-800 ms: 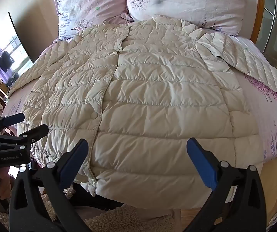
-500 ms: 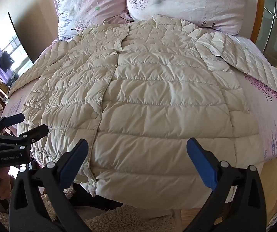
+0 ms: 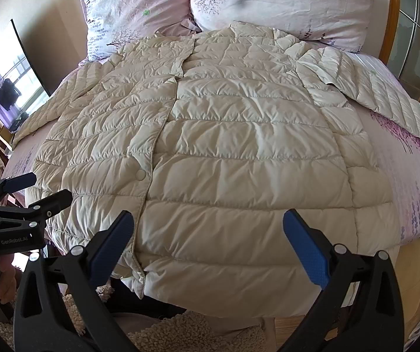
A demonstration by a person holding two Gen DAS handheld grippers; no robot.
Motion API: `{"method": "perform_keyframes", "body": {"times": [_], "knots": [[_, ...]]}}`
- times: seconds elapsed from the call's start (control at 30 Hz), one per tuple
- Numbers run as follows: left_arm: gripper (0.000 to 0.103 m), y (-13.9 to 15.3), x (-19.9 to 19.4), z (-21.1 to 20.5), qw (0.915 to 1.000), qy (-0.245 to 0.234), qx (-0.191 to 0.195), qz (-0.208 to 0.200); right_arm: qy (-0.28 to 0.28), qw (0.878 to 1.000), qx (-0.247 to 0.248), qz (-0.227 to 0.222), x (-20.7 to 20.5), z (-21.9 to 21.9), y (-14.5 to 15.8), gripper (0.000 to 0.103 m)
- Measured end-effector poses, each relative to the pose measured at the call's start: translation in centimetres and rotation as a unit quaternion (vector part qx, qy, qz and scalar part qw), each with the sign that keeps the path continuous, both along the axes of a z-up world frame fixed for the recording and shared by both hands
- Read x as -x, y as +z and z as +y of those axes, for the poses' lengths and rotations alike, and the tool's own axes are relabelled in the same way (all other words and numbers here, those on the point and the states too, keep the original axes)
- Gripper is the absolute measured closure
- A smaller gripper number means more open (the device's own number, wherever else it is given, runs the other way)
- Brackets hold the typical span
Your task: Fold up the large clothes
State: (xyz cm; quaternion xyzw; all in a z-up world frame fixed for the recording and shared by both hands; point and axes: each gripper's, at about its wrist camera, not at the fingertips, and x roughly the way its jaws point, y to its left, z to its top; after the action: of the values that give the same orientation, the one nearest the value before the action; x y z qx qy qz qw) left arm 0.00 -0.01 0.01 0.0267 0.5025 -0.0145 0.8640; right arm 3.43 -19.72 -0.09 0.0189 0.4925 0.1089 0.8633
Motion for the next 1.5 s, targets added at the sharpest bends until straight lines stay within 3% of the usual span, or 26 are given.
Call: {"method": "perform_keyframes", "body": {"times": [1.5], "knots": [[0.001, -0.01, 0.0, 0.01, 1.0, 0.0, 0.0, 0.001, -0.001, 1.0, -0.002, 0.002, -0.11, -0.16, -0.23, 0.002]]}}
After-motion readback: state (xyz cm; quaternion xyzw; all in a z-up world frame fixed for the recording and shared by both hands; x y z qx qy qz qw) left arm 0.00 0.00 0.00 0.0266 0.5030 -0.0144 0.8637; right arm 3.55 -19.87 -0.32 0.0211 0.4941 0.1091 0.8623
